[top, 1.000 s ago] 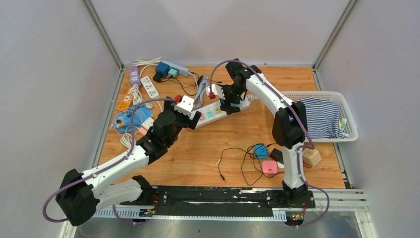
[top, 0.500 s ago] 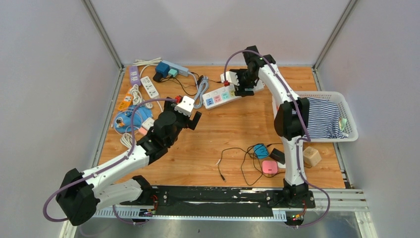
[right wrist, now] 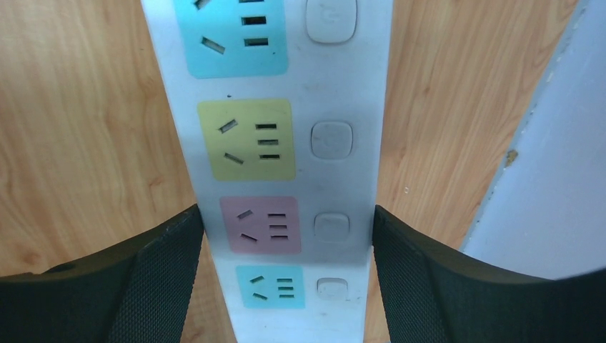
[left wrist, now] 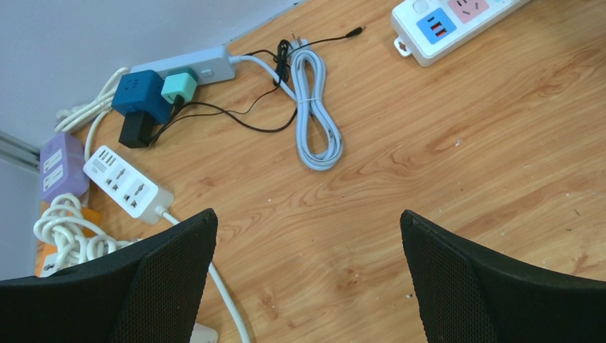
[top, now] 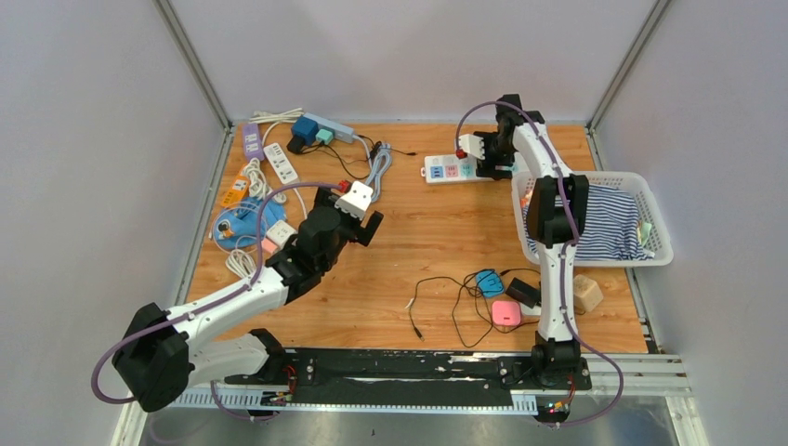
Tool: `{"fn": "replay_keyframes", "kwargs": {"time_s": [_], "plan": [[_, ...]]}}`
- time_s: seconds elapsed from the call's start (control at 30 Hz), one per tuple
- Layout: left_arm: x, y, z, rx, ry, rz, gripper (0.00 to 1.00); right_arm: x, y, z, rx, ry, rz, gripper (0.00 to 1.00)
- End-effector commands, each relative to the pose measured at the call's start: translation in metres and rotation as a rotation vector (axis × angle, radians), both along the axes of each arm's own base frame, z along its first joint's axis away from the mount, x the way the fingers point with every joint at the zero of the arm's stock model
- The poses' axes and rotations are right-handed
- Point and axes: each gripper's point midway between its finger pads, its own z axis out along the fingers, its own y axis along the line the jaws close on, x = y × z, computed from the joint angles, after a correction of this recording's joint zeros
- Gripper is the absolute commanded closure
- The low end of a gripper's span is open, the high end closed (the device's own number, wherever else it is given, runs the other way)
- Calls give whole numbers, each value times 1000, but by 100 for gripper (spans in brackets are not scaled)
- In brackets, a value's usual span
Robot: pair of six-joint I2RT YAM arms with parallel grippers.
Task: Pull the plug off the socket
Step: Move the socket to the center of the board.
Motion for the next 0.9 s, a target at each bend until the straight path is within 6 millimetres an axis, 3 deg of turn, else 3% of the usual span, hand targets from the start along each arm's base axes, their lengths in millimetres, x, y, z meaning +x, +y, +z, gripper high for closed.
{"fn": "replay_keyframes", "kwargs": {"time_s": [0.0,0.13,0.2,0.33,0.47,0.57,0.87], "plan": [[4,-7,8,-13,-13,-7,0,25,-12,-1,-71,-75,-39,84],[5,-8,7,-10,-9,-10,0,30,-22,-13,-105,-77,-64,75],[5,-8,6,-7,-7,-9,0,31,-27,-17,-109,-77,-81,62],[6,-9,5,-6,-5,-12,0,32,-32,-19,-110,-81,-117,27],[5,-9,6,-7,-7,-12,0,35,-27,1,-48,-114,-175,9],[5,-8,6,-8,-9,-12,0,35,-21,21,3,-141,-210,0],[5,-7,3,3,-5,-9,0,25,-2,90,169,-211,-304,0]]}}
